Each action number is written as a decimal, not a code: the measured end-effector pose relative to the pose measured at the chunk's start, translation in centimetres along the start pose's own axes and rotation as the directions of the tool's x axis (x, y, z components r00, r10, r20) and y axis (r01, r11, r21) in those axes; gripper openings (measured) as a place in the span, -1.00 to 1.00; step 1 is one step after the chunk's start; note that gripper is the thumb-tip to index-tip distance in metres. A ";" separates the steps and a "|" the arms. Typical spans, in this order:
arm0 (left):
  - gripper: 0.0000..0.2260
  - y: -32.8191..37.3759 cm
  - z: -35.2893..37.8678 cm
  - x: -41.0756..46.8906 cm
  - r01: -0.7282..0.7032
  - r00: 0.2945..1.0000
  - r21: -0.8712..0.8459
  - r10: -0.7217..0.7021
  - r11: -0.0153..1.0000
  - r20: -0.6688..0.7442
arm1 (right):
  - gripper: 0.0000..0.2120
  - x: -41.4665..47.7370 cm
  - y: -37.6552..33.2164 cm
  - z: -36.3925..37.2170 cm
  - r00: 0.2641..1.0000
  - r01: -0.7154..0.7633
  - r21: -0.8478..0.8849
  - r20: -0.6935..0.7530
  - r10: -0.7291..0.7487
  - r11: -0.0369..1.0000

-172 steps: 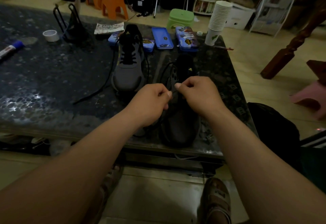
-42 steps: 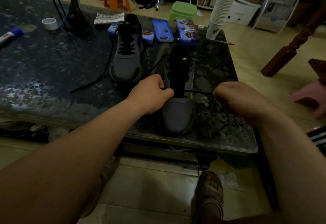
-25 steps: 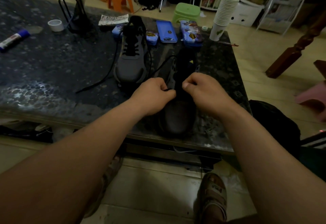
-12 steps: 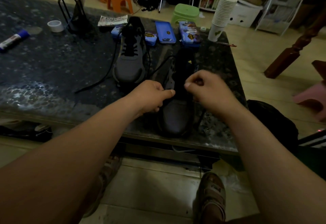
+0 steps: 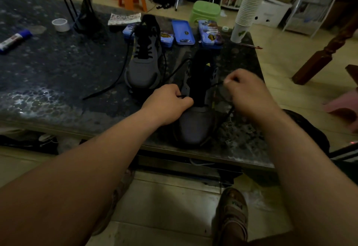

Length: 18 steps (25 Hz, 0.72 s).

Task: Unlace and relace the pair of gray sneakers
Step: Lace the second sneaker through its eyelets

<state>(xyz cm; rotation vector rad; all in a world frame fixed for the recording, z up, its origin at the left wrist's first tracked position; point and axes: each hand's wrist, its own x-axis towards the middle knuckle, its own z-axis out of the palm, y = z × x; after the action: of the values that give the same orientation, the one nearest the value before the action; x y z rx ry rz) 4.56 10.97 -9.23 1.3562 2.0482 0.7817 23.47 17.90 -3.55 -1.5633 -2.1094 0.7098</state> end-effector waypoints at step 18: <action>-0.77 -0.9 -0.8 0.2 0.073 0.984 -0.378 -0.003 0.923 0.181 | -0.84 0.2 -0.2 4.7 0.978 0.182 -0.025 0.110 -0.179 0.983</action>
<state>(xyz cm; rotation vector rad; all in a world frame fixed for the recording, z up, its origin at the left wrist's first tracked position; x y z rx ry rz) 3.35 10.75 -9.35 1.1160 1.6697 0.9507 20.47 17.31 -7.09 -1.3555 -2.3179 0.7111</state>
